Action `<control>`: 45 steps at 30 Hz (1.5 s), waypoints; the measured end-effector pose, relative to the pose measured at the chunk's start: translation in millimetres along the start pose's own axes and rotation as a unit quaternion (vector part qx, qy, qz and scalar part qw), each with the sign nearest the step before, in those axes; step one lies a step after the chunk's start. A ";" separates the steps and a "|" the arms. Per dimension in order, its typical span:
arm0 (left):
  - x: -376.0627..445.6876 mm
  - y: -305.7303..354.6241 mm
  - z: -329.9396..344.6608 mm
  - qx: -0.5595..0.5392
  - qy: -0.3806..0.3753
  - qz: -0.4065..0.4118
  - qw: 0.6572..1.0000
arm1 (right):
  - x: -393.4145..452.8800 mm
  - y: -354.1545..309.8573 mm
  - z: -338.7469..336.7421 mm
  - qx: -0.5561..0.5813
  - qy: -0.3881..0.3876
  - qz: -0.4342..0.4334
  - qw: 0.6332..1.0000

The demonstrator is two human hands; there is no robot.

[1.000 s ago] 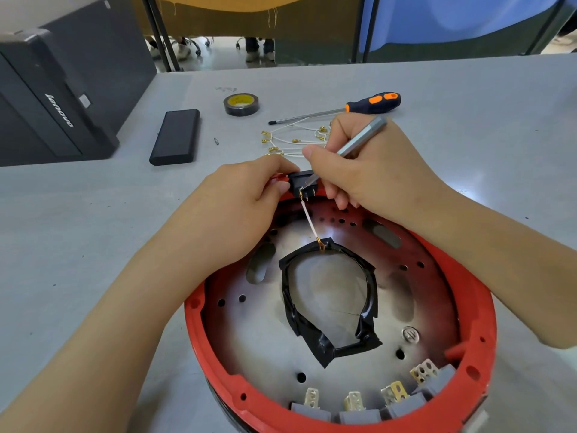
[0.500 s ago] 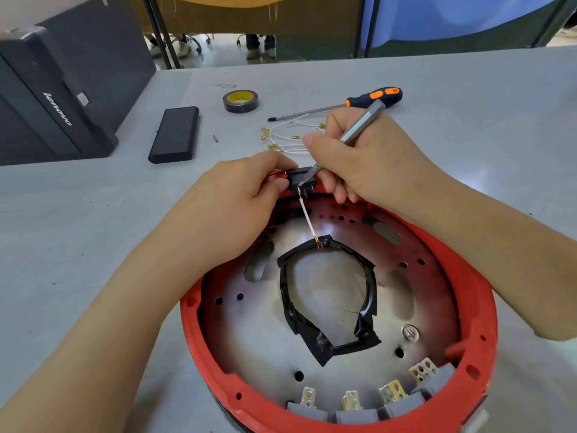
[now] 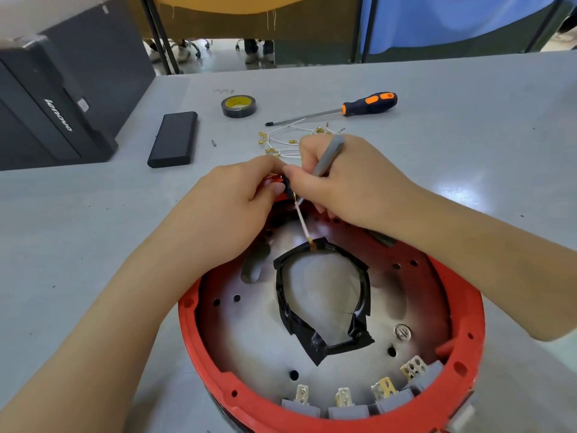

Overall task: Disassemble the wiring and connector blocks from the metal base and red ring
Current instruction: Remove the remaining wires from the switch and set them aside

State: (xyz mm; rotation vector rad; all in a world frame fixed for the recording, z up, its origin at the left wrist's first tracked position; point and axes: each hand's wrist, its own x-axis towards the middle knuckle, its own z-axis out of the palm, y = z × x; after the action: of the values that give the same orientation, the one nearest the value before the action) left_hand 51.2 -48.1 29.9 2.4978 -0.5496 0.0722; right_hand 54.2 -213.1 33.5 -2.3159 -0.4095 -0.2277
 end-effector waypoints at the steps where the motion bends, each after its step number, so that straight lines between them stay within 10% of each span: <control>1: 0.1 -0.1 0.1 0.000 0.000 0.000 1.000 | -1.1 0.2 -1.0 0.037 0.002 0.009 0.999; 45: 0.6 -3.1 0.3 0.010 0.002 0.000 1.000 | 8.6 3.8 -4.6 0.100 0.016 0.015 0.995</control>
State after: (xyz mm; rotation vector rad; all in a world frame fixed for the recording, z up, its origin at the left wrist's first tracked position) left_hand 53.0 -46.2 28.1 2.5165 -0.5503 0.0822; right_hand 63.4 -217.1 36.6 -2.1188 -0.3649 -0.1990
